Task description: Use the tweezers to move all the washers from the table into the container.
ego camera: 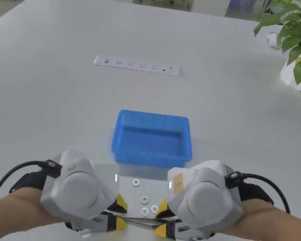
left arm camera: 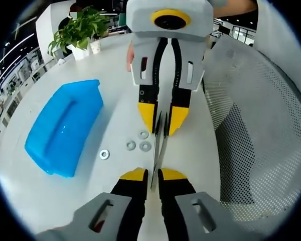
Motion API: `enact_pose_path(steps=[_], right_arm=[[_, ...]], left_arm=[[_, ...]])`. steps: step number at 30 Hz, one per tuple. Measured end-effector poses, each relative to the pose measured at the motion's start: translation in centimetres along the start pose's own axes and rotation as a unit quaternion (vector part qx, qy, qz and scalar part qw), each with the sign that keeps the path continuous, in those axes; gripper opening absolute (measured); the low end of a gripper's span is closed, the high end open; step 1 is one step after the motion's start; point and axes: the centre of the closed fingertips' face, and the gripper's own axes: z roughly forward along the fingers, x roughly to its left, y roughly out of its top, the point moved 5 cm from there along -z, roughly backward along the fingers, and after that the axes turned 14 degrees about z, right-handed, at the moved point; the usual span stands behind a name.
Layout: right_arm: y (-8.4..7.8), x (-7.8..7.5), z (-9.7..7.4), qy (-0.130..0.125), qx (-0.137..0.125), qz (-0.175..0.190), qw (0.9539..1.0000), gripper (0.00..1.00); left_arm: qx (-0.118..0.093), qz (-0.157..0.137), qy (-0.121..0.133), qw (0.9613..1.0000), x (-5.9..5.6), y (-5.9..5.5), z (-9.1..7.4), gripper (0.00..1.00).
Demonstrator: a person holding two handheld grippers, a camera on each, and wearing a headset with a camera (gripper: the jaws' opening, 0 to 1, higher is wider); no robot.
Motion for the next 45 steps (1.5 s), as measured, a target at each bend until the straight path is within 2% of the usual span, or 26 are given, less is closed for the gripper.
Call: enact_pose_path(steps=[3, 10, 12, 16, 26, 31, 36, 37, 41, 45], right_arm=[[0.0, -0.1, 0.0, 0.000, 0.001, -0.003, 1.0000, 0.13], [0.2, -0.1, 0.0, -0.001, 0.011, -0.027, 0.9996, 0.12], [0.1, 0.0, 0.0, -0.001, 0.013, -0.034, 0.9993, 0.12], [0.1, 0.0, 0.0, -0.003, 0.016, -0.050, 0.9986, 0.11], [0.2, 0.1, -0.6, -0.005, -0.011, -0.059, 0.9982, 0.07], [0.6, 0.2, -1.1, -0.011, -0.044, -0.045, 0.9980, 0.07], [1.1, 0.6, -1.8, -0.013, -0.107, -0.027, 0.9938, 0.07], [1.1, 0.7, -1.9, -0.016, -0.114, -0.021, 0.9932, 0.07], [0.9, 1.0, -2.2, -0.025, -0.140, -0.023, 0.9896, 0.07], [0.5, 1.3, -2.6, -0.029, -0.162, -0.022, 0.9860, 0.07]], left_arm=[[0.004, 0.011, -0.008, 0.9999, -0.2, 0.1, 0.0, 0.07], [0.016, 0.031, -0.019, 0.9992, -0.3, 0.4, 0.1, 0.06], [0.009, 0.036, -0.025, 0.9990, -0.5, 0.7, 0.1, 0.06], [0.010, 0.047, -0.021, 0.9986, -0.2, 1.3, -0.3, 0.06], [0.011, 0.062, -0.021, 0.9978, 0.1, 2.4, -1.6, 0.06], [0.012, 0.074, -0.025, 0.9969, 0.5, 3.6, -3.0, 0.06], [0.003, 0.087, -0.032, 0.9956, 0.8, 5.5, -4.7, 0.06], [0.000, 0.092, -0.032, 0.9952, 0.8, 5.9, -5.0, 0.06], [-0.011, 0.101, -0.030, 0.9943, 0.7, 7.0, -5.1, 0.06], [-0.033, 0.096, -0.024, 0.9946, 0.6, 8.4, -5.0, 0.06]])
